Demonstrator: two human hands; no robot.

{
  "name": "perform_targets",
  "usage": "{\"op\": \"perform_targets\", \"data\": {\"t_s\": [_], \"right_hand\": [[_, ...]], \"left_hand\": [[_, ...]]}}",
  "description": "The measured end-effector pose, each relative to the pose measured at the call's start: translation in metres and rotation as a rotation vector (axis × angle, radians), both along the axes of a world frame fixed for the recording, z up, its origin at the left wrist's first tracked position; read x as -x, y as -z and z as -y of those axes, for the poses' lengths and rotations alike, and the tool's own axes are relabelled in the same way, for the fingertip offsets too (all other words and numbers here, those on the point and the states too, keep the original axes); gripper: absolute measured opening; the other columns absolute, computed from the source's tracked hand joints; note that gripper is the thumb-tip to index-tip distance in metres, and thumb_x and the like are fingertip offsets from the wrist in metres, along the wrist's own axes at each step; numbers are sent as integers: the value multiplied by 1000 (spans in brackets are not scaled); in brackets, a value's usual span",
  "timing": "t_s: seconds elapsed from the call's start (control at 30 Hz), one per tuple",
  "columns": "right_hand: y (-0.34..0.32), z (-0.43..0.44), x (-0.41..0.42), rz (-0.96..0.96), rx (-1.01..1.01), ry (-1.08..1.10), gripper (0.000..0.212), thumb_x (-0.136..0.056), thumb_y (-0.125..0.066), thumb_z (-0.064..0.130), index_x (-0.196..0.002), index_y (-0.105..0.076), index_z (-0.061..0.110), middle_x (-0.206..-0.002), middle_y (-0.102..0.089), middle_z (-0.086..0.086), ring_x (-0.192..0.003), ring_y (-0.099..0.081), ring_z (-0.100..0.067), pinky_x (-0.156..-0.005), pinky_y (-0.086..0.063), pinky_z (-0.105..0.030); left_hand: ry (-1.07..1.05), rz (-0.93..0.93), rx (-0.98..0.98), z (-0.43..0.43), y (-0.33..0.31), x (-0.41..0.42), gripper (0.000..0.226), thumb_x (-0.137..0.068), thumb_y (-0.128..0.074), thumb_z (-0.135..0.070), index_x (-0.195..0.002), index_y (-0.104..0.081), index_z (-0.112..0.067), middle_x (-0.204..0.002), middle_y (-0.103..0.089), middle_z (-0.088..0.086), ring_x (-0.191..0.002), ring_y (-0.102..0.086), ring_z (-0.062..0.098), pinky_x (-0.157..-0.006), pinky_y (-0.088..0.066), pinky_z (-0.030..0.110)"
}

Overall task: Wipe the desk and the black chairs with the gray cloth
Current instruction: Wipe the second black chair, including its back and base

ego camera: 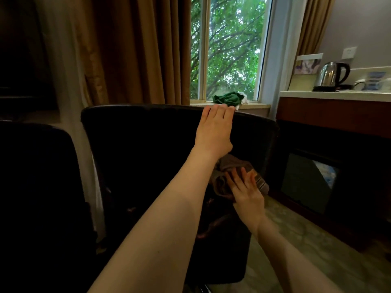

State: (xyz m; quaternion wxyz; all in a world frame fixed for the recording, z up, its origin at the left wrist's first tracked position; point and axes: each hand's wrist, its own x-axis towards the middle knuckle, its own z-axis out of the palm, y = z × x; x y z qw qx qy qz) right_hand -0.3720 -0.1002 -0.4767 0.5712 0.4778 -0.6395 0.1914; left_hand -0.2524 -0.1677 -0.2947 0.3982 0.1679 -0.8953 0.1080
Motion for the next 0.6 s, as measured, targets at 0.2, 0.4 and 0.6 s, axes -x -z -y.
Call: {"op": "perform_targets", "data": {"t_s": [0.2,0.4,0.6], "right_hand": [[8,-18,-8,169,-311,-77,81,-29,-88,12,-108,-71,16,-106,-71,-7,-95,-68,-32,-81,-53,-44],[-20,-50,-16,396,-128,-289,50,-55,-61,6,-103,-73,12,-104,-71,-5,-98,-67,-29,-96,-35,-23],[-98,-67,-4,372,321,-357,46,-70,-60,-13,-111,-68,5,-113,-67,-14,-110,-60,-34,-102,-36,-30]], "left_hand": [[-25,15,-23,-1,3,-6,77,-80,-62,-19,-145,-20,-13,-149,-25,4,-142,-14,21,-116,2,36],[-92,56,-72,-9,8,-6,84,-81,-65,-25,-147,-13,-13,-152,-16,5,-144,-7,23,-115,5,42],[-85,1,-44,-7,8,-4,80,-79,-67,-21,-143,-21,-13,-149,-22,5,-141,-13,23,-115,2,44]]}}
